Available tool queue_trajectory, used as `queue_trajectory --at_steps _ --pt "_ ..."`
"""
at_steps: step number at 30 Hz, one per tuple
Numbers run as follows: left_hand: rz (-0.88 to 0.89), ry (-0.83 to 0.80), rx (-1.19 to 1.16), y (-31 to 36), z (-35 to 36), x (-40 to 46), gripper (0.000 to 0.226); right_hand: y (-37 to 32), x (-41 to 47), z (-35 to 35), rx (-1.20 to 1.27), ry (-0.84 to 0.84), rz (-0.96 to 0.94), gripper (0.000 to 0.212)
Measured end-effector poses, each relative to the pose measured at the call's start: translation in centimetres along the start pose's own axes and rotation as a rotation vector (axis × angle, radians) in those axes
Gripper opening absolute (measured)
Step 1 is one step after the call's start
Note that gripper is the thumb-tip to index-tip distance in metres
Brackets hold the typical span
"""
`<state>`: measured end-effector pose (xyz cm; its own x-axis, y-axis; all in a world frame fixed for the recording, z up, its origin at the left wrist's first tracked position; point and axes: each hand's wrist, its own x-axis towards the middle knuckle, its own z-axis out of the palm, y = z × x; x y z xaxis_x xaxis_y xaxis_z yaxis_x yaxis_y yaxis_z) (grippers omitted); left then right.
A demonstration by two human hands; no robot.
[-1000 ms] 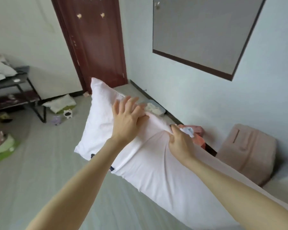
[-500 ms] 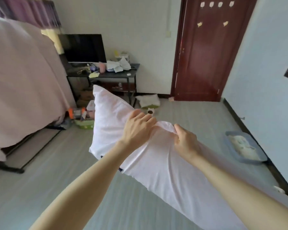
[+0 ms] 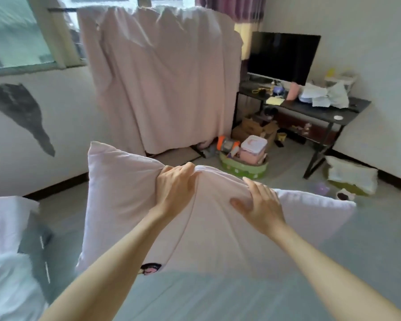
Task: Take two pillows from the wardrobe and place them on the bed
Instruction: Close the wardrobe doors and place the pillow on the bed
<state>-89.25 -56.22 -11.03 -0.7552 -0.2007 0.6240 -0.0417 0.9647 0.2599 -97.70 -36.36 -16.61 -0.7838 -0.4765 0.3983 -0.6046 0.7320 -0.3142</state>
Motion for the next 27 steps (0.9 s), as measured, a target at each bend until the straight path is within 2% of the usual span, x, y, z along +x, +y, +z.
queue_trajectory --at_steps 5,10,13,16,19,21,23,27 --pt "-0.316 0.050 0.115 -12.2 0.3 1.3 0.037 -7.2 11.1 9.5 0.165 -0.049 -0.175 0.090" --pt "-0.592 0.067 0.188 -27.2 -0.3 3.0 0.030 -17.6 20.6 20.3 0.274 -0.072 -0.327 0.060" --pt "-0.683 0.110 0.261 -34.6 -1.3 3.9 0.031 -23.1 25.6 25.4 0.316 -0.075 -0.392 0.051" --pt "-0.730 0.126 0.339 -40.3 -2.2 4.8 0.031 -28.0 29.8 29.4 0.339 -0.079 -0.449 0.026" --pt "-0.800 0.143 0.374 -45.1 -2.6 5.6 0.031 -32.2 33.5 32.5 0.350 -0.059 -0.550 0.013" --pt "-0.805 0.182 0.416 -48.9 -2.9 6.3 0.033 -35.2 36.8 35.1 0.394 -0.038 -0.626 0.013" --pt "-0.819 0.182 0.470 -53.2 -2.7 7.0 0.032 -38.5 40.3 38.4 0.461 -0.039 -0.687 0.024" --pt "-0.937 0.206 0.541 -62.3 -1.9 8.8 0.022 -45.1 46.6 44.9 0.560 -0.075 -0.801 0.033"
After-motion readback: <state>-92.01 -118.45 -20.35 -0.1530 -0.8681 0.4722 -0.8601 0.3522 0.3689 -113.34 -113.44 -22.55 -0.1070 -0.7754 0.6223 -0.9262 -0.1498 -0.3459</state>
